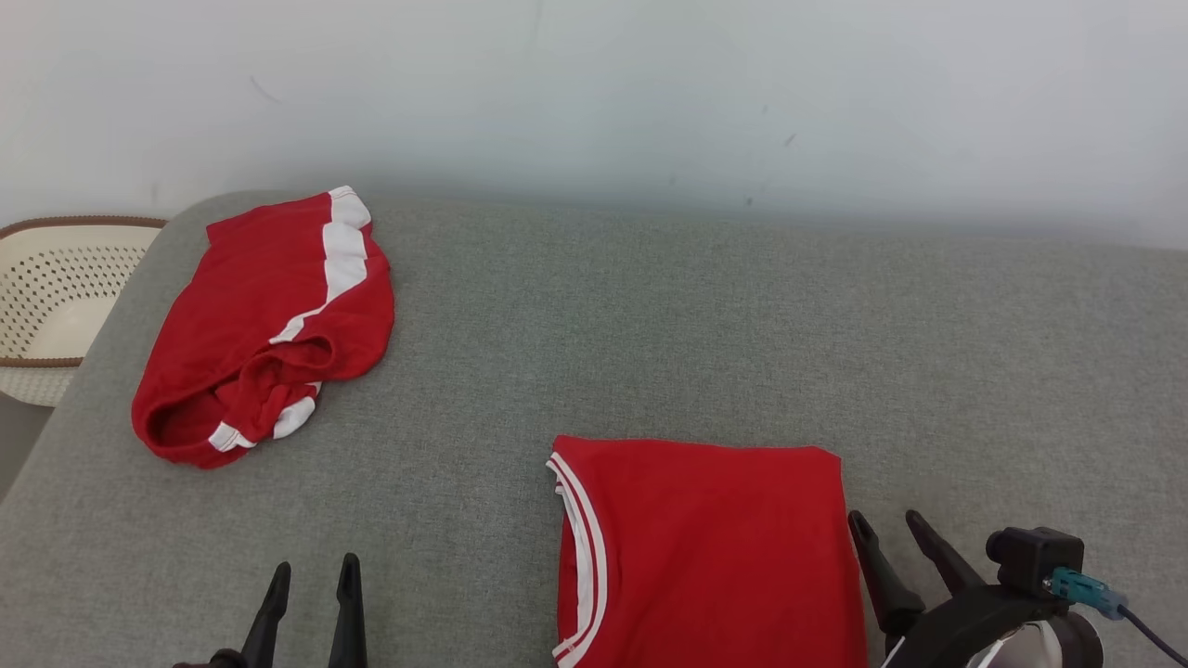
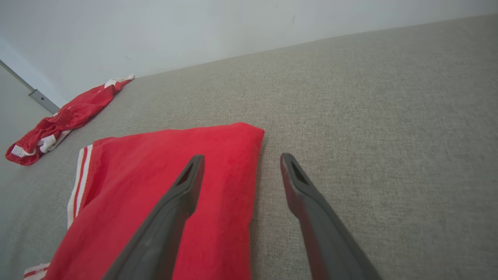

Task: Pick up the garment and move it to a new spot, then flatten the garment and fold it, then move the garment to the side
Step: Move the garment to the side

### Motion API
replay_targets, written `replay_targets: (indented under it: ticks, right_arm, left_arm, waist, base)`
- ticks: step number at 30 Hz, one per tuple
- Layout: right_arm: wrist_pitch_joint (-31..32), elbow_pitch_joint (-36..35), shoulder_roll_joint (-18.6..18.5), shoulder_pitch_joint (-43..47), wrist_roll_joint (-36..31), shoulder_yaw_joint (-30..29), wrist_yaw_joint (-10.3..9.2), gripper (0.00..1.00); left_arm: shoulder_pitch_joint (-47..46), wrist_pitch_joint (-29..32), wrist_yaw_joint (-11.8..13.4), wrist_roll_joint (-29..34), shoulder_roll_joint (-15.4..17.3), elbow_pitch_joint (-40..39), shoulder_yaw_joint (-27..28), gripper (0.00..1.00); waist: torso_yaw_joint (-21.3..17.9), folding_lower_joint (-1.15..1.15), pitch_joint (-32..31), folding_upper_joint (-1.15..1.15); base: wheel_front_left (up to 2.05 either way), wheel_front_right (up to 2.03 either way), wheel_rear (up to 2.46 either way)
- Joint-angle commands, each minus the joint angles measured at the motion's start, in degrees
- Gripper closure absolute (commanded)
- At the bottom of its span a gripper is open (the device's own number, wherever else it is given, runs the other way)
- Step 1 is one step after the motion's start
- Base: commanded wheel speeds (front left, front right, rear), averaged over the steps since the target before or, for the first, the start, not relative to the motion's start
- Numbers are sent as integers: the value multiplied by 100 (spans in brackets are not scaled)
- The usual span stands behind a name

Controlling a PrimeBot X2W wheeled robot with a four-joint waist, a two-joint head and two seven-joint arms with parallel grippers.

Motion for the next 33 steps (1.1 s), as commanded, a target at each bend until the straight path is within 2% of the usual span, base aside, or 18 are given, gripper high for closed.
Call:
replay_targets:
  ticks: [1,8,20,21,23,33]
  right_arm:
    - [115,68,55,31,-20,-81,2,0]
    - [559,452,248,-95,-37,-115,2,0]
    - [846,1074,355,-318,128,218,2,0]
    - [869,1095,355,-337,176,262,2,51]
    - [805,1086,328,-377,222,344,2,100]
    - [524,1223,60,-1013,280,552,2,100]
  left_arm:
    - [58,-30,13,33,0,-14,24,0]
    - [-30,-30,10,56,0,-9,17,0]
    - [-37,-30,37,7,-1,8,-11,0]
    - [-29,-30,35,-1,-1,7,-9,0]
    - [-14,-30,37,-21,0,3,-7,0]
    - [-80,-31,44,-39,-1,16,-30,0]
  waist:
    - [-1,0,8,0]
    - [22,0,86,0]
    - [97,0,94,0]
    - [97,0,91,0]
    - [97,0,89,0]
    - [43,0,124,0]
  base:
    - [0,0,0]
    - [0,0,0]
    - [0,0,0]
    - [0,0,0]
    - [0,0,0]
    - [0,0,0]
